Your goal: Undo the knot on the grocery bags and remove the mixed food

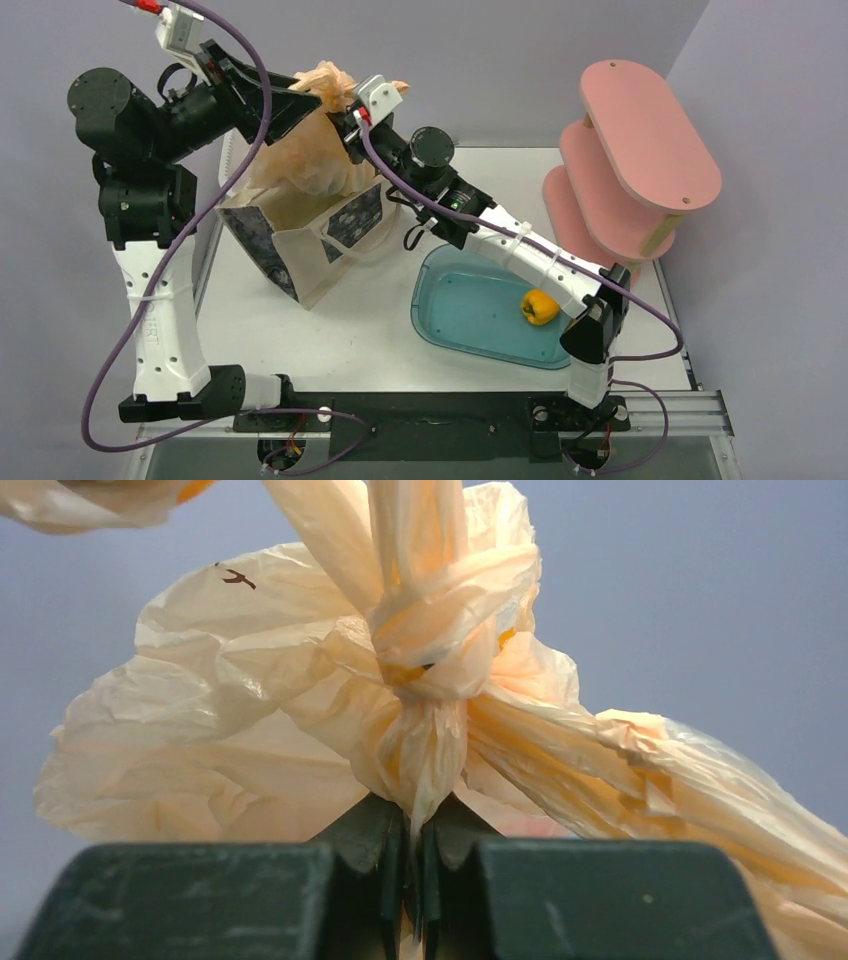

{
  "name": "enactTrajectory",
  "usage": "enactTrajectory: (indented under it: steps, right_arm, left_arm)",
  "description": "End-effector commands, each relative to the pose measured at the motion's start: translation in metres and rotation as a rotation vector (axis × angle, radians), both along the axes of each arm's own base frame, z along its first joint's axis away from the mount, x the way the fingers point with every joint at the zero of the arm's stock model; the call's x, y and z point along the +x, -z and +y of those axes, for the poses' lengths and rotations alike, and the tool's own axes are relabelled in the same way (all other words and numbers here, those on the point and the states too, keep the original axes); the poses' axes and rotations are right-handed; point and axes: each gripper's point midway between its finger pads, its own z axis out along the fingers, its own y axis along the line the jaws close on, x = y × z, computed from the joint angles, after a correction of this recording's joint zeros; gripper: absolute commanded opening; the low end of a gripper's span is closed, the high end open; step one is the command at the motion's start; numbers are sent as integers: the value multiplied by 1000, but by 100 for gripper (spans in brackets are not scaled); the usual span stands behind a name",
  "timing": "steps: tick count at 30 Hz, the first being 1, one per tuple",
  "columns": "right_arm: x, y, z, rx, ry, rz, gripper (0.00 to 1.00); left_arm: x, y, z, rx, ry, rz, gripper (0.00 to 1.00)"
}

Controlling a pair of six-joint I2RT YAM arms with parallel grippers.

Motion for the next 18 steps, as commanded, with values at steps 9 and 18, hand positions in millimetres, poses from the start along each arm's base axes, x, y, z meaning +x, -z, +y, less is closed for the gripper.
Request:
enactTrajectory:
  steps: [9, 18]
  right_arm:
    - [5, -136, -167, 299, 312, -130, 0]
    - [-7, -129, -208, 212, 338, -123, 0]
  left_arm:
    - [47, -10, 112, 45, -735, -52, 48]
    - [32, 157, 135, 613, -651, 324, 49]
